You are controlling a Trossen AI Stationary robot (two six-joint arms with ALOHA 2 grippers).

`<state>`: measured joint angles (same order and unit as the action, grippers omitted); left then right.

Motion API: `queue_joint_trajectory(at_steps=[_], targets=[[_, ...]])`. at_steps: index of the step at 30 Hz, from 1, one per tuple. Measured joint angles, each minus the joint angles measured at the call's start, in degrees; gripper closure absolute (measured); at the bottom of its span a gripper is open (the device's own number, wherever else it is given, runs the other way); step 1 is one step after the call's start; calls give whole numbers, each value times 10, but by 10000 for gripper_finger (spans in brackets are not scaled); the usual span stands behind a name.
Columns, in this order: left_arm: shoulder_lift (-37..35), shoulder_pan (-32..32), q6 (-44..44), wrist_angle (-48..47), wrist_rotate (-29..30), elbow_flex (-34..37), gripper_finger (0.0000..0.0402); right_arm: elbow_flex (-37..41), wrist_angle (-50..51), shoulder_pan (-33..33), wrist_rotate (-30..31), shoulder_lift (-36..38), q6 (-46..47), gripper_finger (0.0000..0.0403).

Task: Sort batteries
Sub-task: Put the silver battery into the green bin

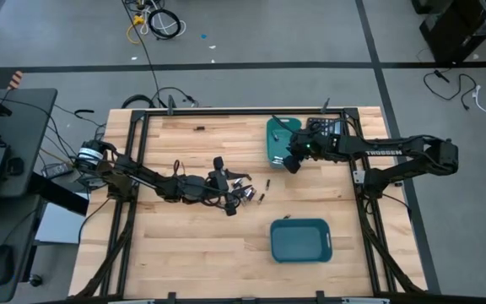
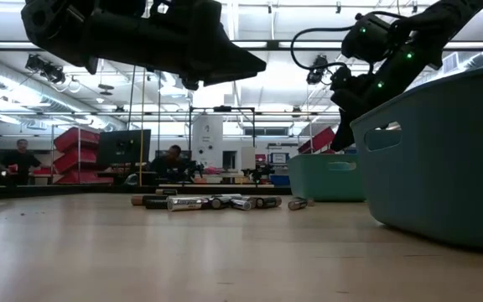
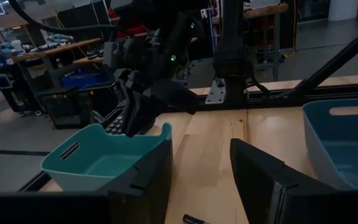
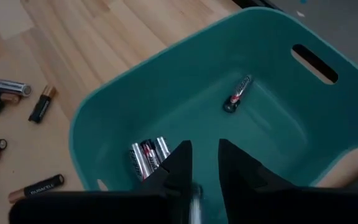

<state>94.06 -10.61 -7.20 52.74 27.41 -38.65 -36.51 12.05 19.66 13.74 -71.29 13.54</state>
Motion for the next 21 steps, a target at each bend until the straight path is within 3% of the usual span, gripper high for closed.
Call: queue_joint_trajectory(at_steps=[10, 18, 21], targets=[[0, 0, 40, -36, 0, 0, 238, 0, -22, -11, 0, 21, -3, 338], [0, 1, 163, -192, 2, 0, 238, 0, -65, -46, 0, 94, -31, 338], [0, 1, 198, -251, 34, 0, 239, 0, -64, -65, 0, 117, -31, 338]])
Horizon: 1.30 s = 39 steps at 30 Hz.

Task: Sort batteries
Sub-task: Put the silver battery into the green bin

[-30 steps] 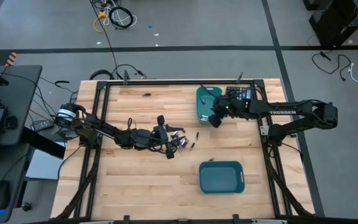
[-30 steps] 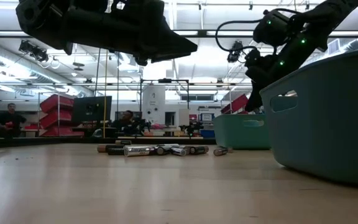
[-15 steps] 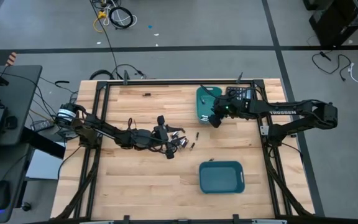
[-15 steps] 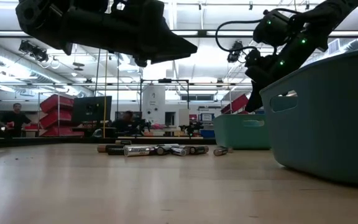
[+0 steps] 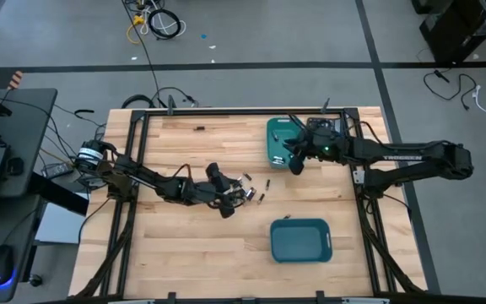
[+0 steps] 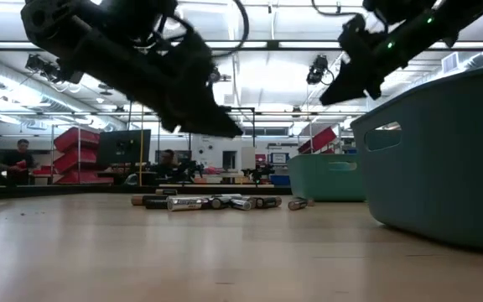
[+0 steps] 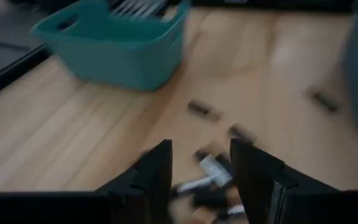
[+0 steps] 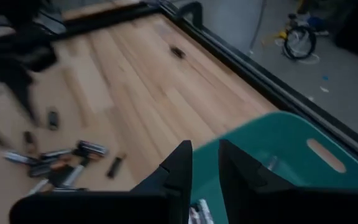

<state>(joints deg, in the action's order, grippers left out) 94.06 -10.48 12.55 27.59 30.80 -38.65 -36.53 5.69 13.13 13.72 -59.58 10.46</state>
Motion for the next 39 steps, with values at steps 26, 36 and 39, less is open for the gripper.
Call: queue_joint_trajectory(at_steps=[26, 36, 39], targets=[[57, 52, 12, -39, 30, 0, 239, 0, 1, -97, 62, 6, 18, 338], [103, 53, 1, -2, 14, 0, 238, 0, 0, -97, 62, 6, 18, 338], [110, 54, 1, -1, 8, 0, 238, 0, 0, -97, 62, 6, 18, 338]])
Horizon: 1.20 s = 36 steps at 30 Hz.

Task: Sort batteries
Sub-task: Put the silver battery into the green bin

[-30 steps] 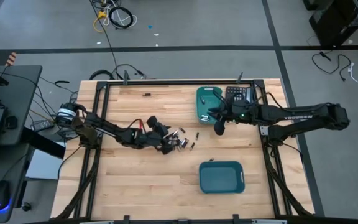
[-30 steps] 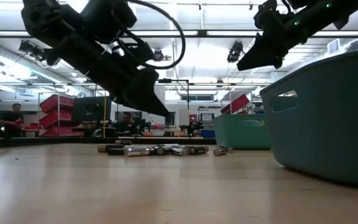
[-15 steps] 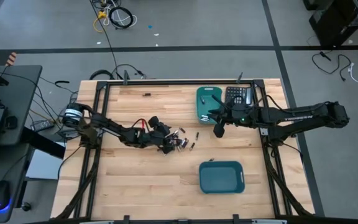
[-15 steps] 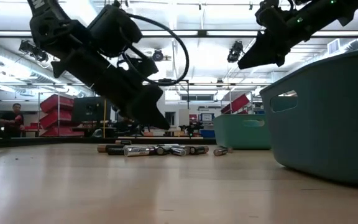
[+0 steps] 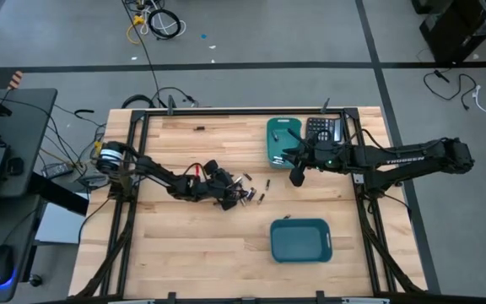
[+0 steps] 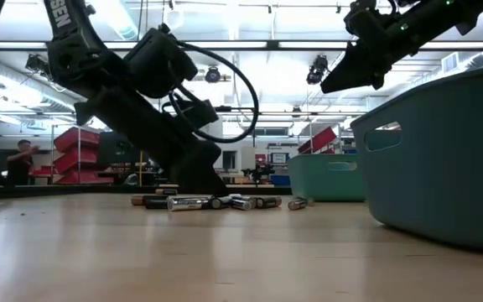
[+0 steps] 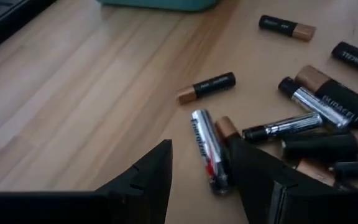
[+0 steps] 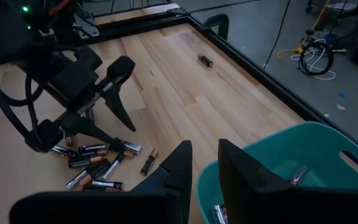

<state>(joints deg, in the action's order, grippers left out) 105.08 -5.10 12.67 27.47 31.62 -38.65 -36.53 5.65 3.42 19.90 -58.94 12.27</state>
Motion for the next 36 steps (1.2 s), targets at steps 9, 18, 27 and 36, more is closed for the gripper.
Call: queue_joint_trajectory(at_steps=[9, 18, 27, 36], targets=[[4, 10, 12, -20, -3, 0, 238, 0, 0, 0, 0, 0, 0, 338], [2, 14, 25, -34, -7, -1, 238, 0, 0, 0, 0, 0, 0, 338], [2, 14, 25, -37, -11, -1, 273, 0, 0, 0, 0, 0, 0, 338], [2, 13, 25, -38, -9, -1, 347, 0, 0, 0, 0, 0, 0, 338]])
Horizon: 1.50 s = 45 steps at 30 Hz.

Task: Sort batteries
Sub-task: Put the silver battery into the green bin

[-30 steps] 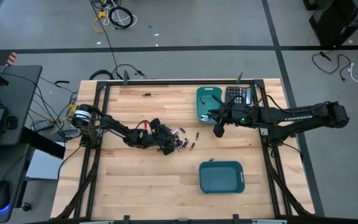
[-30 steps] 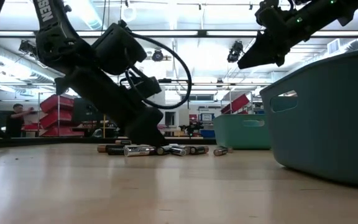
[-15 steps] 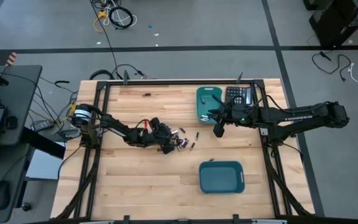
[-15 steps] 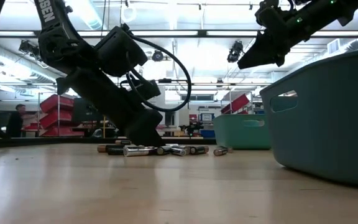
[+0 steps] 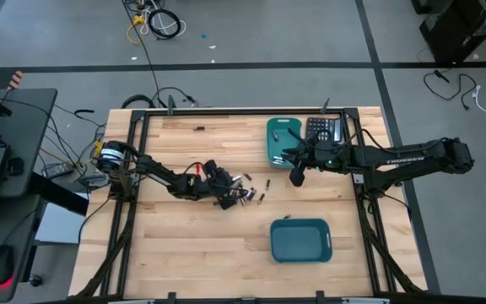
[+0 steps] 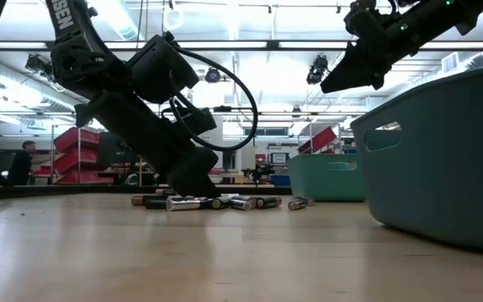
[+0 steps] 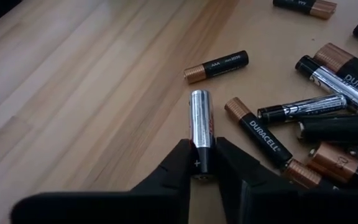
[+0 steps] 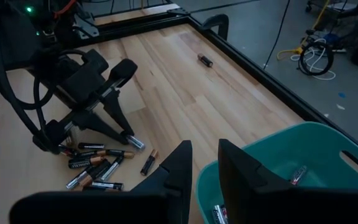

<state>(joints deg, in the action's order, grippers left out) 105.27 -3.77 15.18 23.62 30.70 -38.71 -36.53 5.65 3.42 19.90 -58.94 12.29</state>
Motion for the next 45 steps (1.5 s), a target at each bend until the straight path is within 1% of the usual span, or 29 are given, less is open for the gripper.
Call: queue_joint_trajectory(at_steps=[3, 7, 17, 23, 27, 29, 33, 38, 41, 45], targets=[[0, 0, 0, 4, 6, 1, 359, 0, 0, 0, 0, 0, 0, 338], [1, -1, -13, 20, 20, 2, 358, 0, 0, 0, 0, 0, 0, 338], [2, -17, -46, 101, 25, 2, 358, 0, -3, -2, 0, 0, 1, 339], [2, -28, -74, 143, 46, 1, 358, 0, -23, -16, 0, 0, -2, 339], [1, -36, -109, 203, 56, 1, 358, 0, -48, -30, 0, 0, -13, 339], [1, -42, -138, 241, 66, 1, 358, 7, -79, -38, 0, 0, -25, 339], [1, -55, -224, 343, 85, 1, 358, 42, -189, -50, 0, 0, -59, 340], [1, -65, -313, 479, 84, 1, 358, 89, -317, -65, 0, 0, -97, 340], [1, -68, -348, 543, 61, 1, 358, 110, -377, -71, -7, 0, -111, 340], [0, -68, -363, 599, -9, -1, 358, 119, -426, -76, -43, -1, -129, 339]])
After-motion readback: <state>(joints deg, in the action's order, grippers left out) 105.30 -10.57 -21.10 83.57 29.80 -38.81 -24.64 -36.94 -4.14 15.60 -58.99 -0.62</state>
